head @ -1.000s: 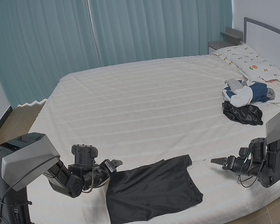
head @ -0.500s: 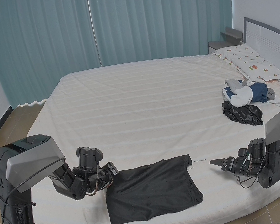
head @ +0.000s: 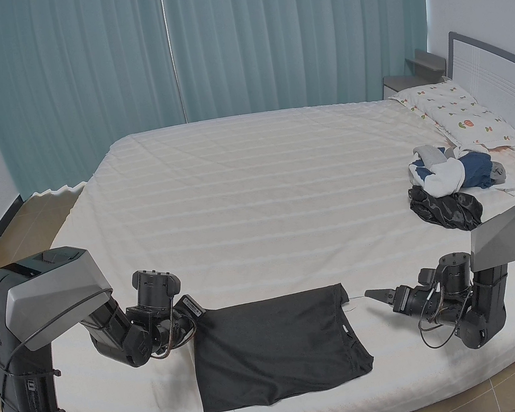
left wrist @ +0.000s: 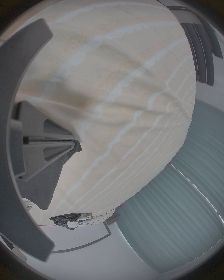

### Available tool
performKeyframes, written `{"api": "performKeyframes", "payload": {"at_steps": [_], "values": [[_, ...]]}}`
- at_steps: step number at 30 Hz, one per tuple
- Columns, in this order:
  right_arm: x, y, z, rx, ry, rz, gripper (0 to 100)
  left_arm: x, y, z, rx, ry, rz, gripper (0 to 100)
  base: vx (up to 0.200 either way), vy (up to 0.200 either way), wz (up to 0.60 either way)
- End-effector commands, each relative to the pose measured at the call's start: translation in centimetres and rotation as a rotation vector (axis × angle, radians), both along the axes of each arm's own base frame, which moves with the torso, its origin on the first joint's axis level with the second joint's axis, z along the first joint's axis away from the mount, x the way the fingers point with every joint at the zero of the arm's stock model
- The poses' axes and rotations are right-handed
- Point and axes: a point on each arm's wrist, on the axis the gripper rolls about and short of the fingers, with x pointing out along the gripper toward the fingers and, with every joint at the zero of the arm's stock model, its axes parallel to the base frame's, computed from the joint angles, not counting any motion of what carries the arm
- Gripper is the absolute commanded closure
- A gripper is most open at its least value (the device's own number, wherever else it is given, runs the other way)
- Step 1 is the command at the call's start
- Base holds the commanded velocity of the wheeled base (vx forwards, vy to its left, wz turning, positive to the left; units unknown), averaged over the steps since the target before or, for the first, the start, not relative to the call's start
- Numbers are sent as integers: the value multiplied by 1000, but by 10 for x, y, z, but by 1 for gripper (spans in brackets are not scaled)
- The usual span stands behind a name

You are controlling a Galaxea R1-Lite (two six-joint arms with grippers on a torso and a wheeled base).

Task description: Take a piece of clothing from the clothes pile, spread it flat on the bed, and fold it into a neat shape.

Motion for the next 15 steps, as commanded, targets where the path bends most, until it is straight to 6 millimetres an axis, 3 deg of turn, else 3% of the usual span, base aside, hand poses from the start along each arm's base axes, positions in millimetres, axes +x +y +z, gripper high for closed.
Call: {"api": "performKeyframes", "payload": {"at_steps": [1, 9, 15], "values": [[13, 26, 5, 6, -58, 56, 0, -2, 1, 3, -14, -1, 16, 100, 0, 0, 0], [50, 68, 7, -6, -35, 113, 0, -1, 2, 3, -44, 7, 40, 100, 0, 0, 0], [65, 77, 8, -10, -24, 124, 0, -2, 2, 1, -47, 11, 35, 100, 0, 0, 0]]}}
